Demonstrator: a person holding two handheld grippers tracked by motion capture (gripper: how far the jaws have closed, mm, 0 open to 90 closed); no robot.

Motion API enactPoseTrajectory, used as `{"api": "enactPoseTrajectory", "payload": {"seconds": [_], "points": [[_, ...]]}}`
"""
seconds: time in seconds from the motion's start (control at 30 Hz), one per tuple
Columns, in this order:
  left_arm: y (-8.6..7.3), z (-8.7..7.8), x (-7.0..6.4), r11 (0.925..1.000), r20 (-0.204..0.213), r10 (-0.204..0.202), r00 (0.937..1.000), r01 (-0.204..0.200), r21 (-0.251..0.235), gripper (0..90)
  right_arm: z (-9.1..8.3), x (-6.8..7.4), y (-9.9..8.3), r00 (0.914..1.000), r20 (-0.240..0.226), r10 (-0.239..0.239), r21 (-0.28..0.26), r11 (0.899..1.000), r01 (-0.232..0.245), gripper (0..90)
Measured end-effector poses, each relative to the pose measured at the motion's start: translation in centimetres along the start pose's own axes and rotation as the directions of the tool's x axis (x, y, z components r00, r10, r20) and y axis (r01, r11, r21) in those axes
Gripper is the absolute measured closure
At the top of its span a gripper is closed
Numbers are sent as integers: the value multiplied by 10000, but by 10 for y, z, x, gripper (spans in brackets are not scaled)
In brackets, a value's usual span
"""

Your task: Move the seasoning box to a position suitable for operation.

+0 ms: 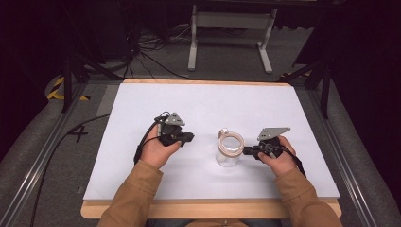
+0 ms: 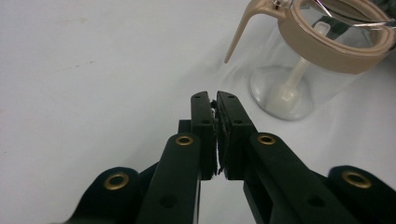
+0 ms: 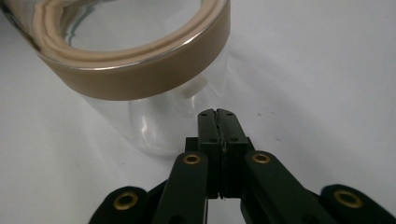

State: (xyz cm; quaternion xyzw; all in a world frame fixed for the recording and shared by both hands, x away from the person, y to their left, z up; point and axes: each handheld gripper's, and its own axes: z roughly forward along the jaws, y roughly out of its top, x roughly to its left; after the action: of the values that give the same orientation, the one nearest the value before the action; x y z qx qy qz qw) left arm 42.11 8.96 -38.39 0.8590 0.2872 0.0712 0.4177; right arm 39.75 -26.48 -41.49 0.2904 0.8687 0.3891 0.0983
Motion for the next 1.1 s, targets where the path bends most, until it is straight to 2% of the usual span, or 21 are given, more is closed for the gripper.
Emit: {"api": "enactPoseTrajectory", "payload": {"seconds": [0.1, 0.33, 0.47, 0.73, 0.77, 0.9, 1.1], "points": [[0, 1, -1, 9998, -34, -202, 9998, 201, -68, 859, 1, 4, 1, 9998, -186, -96, 85, 9999, 98, 900], [-1, 0, 2, 9998, -10, -146, 9999, 145, -98, 855, 9, 16, 5, 9979, -503, -403, 281, 9987, 417, 900], [-1, 0, 2, 9993, -16, -299, 9996, 299, -211, 856, 12, 22, 7, 9970, -585, -502, 350, 9980, 523, 900], [0, -2, 4, 9992, 34, -303, 9995, 303, -244, 854, 16, 26, 7, 9957, -683, -624, 404, 9970, 653, 900], [1, -2, 4, 9992, 64, -316, 9995, 318, -225, 853, 15, 26, 7, 9955, -740, -593, 349, 9975, 620, 900], [5, -6, 4, 9990, 173, -258, 9995, 264, -368, 851, 2, 19, 6, 9978, -495, -443, 33, 9990, 445, 900], [18, -14, -1, 9955, 484, 24, 9988, 22, -943, 854, -22, 12, 3, 9998, -69, -162, -451, 9989, 158, 900]]}}
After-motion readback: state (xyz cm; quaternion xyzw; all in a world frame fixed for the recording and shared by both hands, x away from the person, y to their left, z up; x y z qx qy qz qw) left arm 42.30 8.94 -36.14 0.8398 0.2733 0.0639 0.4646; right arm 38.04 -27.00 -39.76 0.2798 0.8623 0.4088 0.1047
